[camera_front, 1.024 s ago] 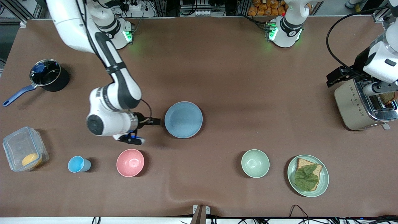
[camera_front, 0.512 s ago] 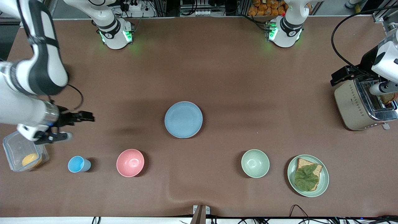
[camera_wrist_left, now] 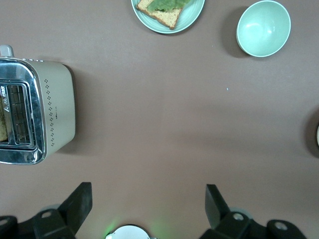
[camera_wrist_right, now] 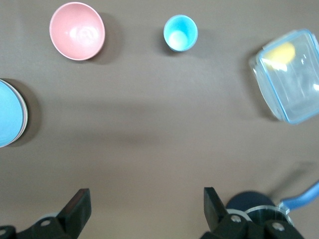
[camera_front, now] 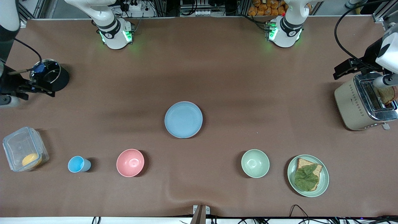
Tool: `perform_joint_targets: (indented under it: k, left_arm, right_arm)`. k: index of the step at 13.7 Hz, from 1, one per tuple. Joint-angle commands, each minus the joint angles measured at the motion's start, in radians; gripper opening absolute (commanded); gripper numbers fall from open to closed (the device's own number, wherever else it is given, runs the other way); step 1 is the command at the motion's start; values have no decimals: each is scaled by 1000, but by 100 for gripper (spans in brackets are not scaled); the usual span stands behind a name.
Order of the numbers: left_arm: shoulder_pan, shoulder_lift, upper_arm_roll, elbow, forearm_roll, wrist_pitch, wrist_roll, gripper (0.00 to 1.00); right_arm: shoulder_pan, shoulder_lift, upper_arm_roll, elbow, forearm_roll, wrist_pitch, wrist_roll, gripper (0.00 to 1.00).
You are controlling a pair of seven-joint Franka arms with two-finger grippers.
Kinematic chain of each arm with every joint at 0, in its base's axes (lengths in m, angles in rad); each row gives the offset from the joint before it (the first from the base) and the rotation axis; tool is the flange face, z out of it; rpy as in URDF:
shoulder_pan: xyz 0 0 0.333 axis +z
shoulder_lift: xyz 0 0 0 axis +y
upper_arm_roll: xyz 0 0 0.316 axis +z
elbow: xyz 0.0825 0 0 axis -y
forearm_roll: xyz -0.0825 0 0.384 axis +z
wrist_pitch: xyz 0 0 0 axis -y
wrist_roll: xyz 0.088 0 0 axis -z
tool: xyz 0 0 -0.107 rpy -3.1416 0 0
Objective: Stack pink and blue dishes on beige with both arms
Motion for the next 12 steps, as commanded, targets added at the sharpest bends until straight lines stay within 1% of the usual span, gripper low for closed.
perform_joint_targets:
  k: [1, 5, 12]
  left_arm:
    - [2, -39, 7, -20, -23, -19, 26, 100]
    - [-12, -40, 9, -12, -18, -25, 69, 100]
    - [-23, -39, 9, -4, -18, -27, 66, 100]
  right_arm:
    - [-20, -60, 22, -39, -8, -22, 75, 100]
    - [-32, -66, 22, -51, -5, -19, 77, 100]
    - [-29, -55, 22, -62, -5, -5, 72, 100]
